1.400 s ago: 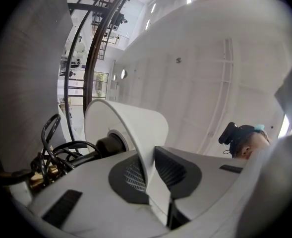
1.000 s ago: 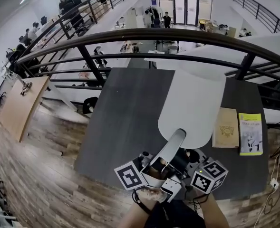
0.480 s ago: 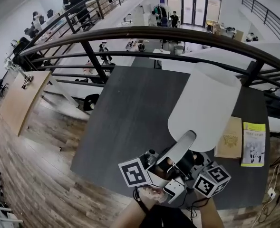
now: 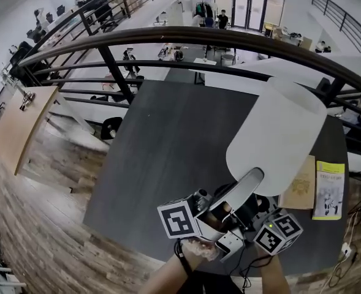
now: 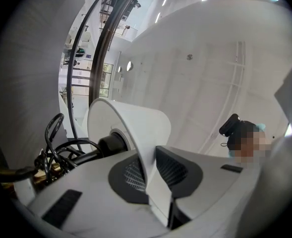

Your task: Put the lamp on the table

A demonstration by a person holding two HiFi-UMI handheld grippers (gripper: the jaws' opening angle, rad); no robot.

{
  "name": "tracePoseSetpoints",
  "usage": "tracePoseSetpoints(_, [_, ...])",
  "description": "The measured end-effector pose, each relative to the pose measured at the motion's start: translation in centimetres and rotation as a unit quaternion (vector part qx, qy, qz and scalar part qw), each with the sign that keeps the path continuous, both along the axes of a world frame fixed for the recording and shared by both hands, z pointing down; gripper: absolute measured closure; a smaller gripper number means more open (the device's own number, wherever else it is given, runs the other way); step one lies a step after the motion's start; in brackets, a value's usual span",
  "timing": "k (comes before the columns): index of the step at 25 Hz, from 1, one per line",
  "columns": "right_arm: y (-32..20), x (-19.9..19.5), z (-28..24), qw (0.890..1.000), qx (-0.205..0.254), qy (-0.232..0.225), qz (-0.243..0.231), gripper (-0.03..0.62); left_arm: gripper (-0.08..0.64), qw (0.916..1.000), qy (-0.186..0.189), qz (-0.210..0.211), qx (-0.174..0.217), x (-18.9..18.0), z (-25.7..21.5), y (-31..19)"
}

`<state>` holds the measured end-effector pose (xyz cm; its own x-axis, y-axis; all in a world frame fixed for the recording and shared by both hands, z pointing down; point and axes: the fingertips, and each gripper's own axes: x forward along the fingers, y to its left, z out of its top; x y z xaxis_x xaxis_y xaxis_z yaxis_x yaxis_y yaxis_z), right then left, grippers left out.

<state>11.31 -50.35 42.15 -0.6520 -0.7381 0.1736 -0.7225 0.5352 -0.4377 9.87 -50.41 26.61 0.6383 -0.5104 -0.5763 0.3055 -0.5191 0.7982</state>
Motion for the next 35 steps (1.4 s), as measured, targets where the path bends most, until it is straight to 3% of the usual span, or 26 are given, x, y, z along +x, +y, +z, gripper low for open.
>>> tracePoseSetpoints(13, [-2.6,1.9,2.7,1.000,-0.001,0.018,0.009,0.486,0.486,0.9998,0.003,0.019,-0.005,1.6,2.8,-2.4])
tracePoseSetpoints(35, [-4.8,1.9,6.2,0.999,0.005,0.039,0.017,0.486,0.482,0.9996,-0.001,0.029,-0.002,1.7,6.5,-4.1])
